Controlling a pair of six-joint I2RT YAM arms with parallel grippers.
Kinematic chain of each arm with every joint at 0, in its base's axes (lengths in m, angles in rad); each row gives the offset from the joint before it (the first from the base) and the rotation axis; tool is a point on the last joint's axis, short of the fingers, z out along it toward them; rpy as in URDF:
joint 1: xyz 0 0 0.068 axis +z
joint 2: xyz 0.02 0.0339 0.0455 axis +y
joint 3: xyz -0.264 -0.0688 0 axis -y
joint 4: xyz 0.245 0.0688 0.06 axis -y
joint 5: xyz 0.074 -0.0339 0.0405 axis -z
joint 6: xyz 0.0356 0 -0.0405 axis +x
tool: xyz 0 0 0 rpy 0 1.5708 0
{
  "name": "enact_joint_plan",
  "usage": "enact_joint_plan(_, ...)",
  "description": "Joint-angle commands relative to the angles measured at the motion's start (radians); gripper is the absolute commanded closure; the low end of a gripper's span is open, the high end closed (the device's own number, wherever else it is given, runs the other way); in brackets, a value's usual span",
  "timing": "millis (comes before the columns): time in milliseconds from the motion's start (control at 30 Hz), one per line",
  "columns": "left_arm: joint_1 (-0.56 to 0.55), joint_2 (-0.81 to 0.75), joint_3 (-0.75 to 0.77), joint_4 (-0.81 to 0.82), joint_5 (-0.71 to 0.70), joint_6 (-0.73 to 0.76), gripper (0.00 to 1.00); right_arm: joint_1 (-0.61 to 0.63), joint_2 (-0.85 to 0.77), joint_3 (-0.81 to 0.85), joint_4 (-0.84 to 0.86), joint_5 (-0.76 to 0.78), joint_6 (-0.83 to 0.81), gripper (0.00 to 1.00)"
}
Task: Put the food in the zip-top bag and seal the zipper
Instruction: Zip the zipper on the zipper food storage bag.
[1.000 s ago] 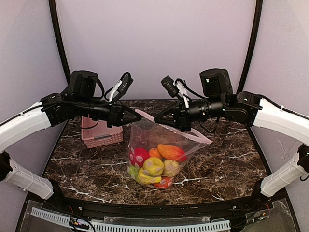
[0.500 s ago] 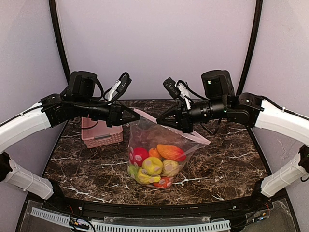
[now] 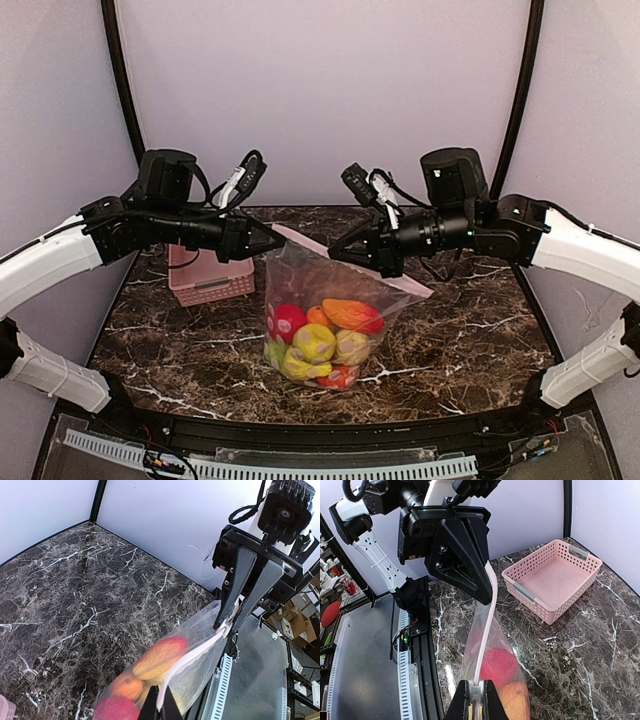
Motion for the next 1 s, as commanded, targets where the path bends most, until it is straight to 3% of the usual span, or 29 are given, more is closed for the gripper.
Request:
enact_joint_plan(0,0.041,-0.042,-0.026,-0.005,-0.084,-0.015,0.99,0.005,-0.047,-0.019,-0.039,-0.008,0.007,1.00)
enact_joint_plan(967,0.097,-0.056,-0.072,-0.006,-0.093,-0.042,0.99,0.005,-0.097,-0.065,-0.051,0.028,0.026,1.00)
